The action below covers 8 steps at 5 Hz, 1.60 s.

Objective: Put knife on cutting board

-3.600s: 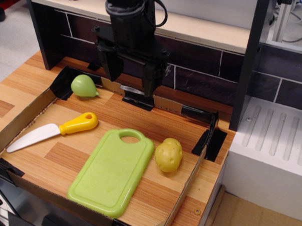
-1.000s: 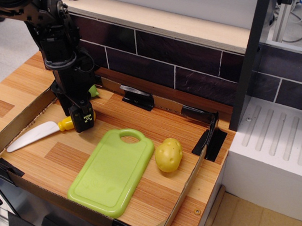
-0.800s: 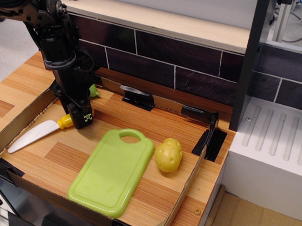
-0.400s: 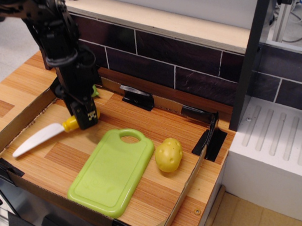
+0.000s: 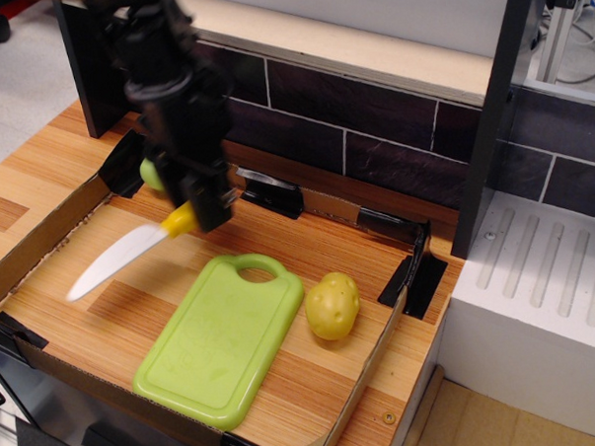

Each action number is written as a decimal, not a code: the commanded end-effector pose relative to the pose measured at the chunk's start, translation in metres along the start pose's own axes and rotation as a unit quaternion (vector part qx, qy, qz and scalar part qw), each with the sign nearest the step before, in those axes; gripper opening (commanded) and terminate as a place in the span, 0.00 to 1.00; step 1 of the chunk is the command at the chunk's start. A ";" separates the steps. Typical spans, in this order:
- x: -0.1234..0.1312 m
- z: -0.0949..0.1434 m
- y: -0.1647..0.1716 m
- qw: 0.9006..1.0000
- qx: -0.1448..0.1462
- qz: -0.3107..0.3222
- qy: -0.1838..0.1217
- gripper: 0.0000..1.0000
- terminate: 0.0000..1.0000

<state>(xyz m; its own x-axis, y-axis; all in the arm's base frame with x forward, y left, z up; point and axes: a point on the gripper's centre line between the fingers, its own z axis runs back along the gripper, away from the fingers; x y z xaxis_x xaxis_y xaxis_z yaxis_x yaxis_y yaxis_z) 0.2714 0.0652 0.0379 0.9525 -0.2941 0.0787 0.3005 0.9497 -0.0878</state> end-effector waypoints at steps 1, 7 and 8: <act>0.031 0.024 -0.007 0.990 0.029 0.124 -0.066 0.00 0.00; -0.005 -0.012 -0.042 0.972 0.057 0.228 -0.019 0.00 0.00; -0.008 -0.021 -0.041 0.974 0.070 0.216 -0.014 1.00 0.00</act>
<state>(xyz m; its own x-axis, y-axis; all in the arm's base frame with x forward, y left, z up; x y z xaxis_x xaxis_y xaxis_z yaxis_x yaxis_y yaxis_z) 0.2428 0.0216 0.0115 0.9883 0.1401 0.0598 -0.1414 0.9898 0.0170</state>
